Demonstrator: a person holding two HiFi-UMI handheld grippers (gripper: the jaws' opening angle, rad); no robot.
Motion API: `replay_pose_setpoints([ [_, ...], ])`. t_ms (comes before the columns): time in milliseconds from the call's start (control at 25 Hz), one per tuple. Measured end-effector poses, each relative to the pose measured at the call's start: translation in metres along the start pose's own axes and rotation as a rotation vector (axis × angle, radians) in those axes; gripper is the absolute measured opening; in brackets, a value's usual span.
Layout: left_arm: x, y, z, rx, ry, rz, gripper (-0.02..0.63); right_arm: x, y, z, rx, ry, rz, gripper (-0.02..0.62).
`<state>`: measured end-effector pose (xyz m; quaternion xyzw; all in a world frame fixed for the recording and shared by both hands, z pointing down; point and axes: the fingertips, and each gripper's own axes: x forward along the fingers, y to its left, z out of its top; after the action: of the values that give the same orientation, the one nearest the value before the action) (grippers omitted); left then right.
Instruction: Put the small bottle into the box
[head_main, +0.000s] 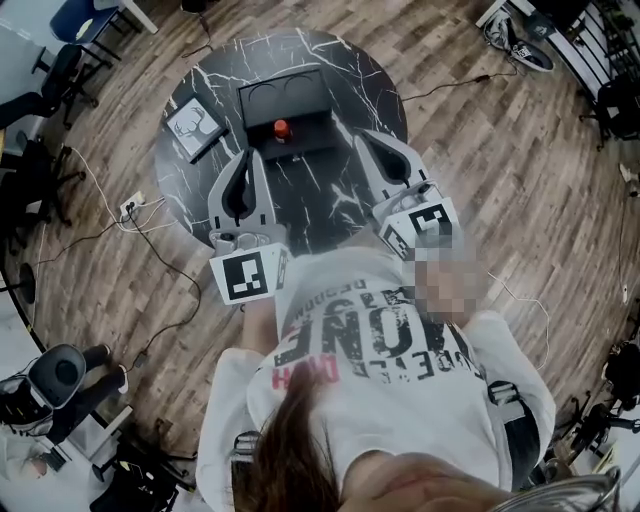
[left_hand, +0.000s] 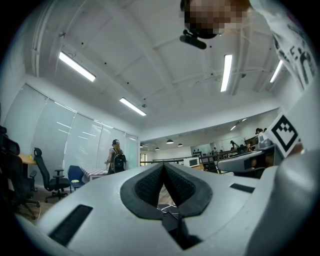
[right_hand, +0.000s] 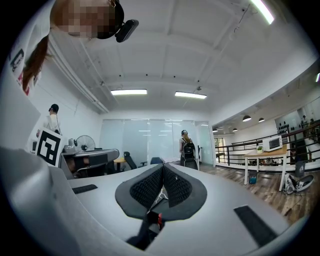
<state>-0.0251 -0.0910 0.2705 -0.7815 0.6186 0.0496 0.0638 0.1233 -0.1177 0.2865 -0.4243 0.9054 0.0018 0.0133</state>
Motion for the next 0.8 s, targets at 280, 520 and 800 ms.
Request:
replay_pose_setpoints([
  [280, -0.0001, -0.0037, -0.0002, -0.006, 0.005, -0.006, 0.005, 0.0001, 0.0013, 0.0008, 0.011, -0.001, -0.001, 0.002],
  [520, -0.0019, -0.0034, 0.0009, -0.005, -0.002, -0.002, 0.004, 0.0001, 0.0046, 0.0014, 0.008, -0.005, 0.009, 0.002],
  [800, -0.0061, -0.0049, 0.0036, -0.005, -0.011, -0.001, 0.005, -0.0023, 0.0083, 0.0042, 0.004, -0.015, 0.014, 0.002],
])
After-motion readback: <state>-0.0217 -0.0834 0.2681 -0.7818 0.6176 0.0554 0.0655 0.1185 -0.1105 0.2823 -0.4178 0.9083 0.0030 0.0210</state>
